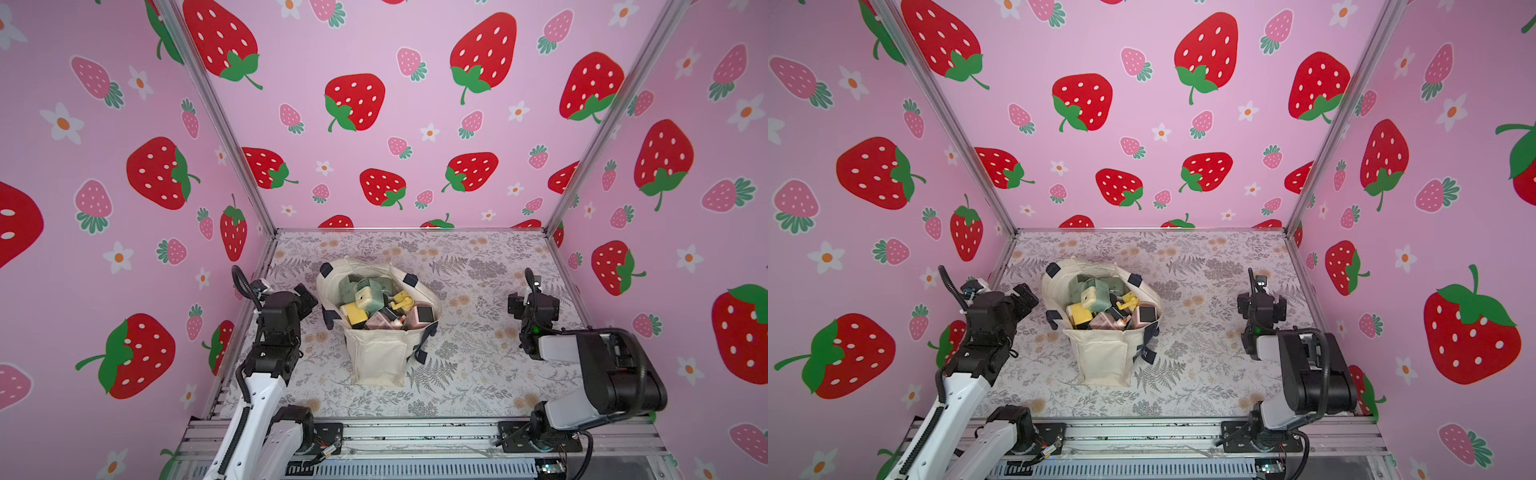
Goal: Take out the pencil sharpeners from the tote bags
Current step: Adjust the canvas bag at the center of the board.
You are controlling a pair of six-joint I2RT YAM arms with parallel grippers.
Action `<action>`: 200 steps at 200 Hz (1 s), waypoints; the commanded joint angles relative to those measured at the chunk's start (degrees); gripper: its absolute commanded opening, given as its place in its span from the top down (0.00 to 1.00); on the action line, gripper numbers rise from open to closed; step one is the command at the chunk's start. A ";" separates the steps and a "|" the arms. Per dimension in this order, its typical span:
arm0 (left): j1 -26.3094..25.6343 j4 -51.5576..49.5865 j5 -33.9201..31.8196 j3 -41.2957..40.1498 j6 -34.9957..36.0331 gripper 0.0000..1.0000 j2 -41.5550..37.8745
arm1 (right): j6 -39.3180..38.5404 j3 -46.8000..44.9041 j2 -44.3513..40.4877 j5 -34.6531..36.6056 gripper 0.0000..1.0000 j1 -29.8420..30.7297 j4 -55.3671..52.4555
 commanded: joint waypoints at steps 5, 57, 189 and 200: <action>0.62 -8.24 -7.42 2.06 -5.23 0.01 4.07 | -3.00 4.46 -17.36 0.04 0.01 1.23 -11.15; 1.58 -14.10 3.21 6.54 -7.26 0.02 0.13 | 10.20 12.30 -31.26 -19.56 0.01 1.06 -27.95; 1.65 -41.51 30.81 32.92 8.51 0.06 5.66 | 37.90 29.17 -11.98 -51.56 0.07 12.19 -42.34; 1.65 -40.98 32.23 31.15 8.94 0.06 6.65 | 35.98 28.52 -12.00 -49.56 0.07 15.79 -42.55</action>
